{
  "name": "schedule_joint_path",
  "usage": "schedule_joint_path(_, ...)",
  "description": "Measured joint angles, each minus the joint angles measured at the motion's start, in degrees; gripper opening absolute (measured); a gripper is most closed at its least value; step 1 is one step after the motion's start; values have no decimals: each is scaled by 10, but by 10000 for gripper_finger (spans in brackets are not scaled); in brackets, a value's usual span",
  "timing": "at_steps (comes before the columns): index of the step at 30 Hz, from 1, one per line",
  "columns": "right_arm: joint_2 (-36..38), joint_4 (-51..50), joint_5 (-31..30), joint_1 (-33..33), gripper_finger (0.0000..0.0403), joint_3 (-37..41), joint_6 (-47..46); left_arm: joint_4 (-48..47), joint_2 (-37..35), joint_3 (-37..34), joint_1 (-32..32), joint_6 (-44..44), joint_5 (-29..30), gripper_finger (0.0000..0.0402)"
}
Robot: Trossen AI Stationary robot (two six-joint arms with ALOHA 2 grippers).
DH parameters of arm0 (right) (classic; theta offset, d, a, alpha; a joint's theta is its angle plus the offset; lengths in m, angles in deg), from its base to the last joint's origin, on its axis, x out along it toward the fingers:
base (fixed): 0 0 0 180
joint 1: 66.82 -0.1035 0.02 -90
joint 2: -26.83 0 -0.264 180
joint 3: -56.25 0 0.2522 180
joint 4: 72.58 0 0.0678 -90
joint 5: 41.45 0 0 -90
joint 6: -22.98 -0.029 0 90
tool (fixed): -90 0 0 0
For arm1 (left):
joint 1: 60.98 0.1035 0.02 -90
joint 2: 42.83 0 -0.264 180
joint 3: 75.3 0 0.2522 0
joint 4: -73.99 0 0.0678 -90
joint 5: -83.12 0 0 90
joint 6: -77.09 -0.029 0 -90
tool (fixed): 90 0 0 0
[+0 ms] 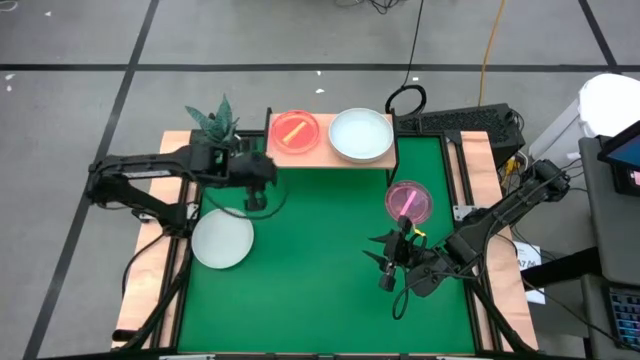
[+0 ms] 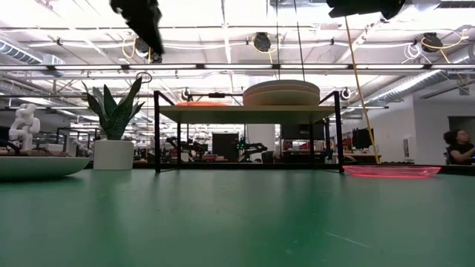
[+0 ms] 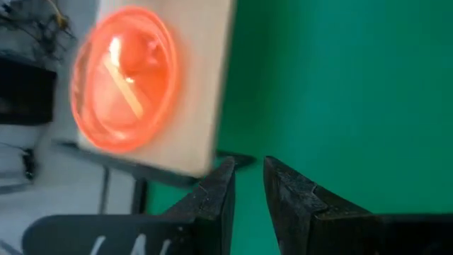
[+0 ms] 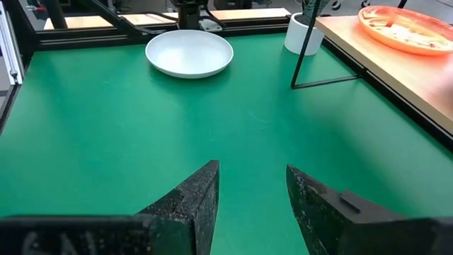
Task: Place and stack plates onto a shelf
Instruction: Stack the gray plate on top of the gray plate on the shelf
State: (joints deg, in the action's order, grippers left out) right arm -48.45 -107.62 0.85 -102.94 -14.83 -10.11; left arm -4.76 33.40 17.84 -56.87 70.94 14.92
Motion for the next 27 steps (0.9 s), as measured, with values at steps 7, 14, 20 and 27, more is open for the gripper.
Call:
schedule_joint_path(7, 0, 0, 15, 0, 146, 0, -7, -82, -28, -9, -101, 158, -3, 81)
schedule_joint_path(14, 0, 1, 15, 0, 146, 0, -7, -86, -33, -85, -228, 280, -3, 81)
schedule_joint_path(20, 0, 2, 15, 0, 146, 0, -7, -59, -33, -174, -313, 403, -3, 81)
schedule_joint_path(27, 0, 1, 15, 0, 146, 0, -4, 26, -33, -276, -407, 486, -8, 81)
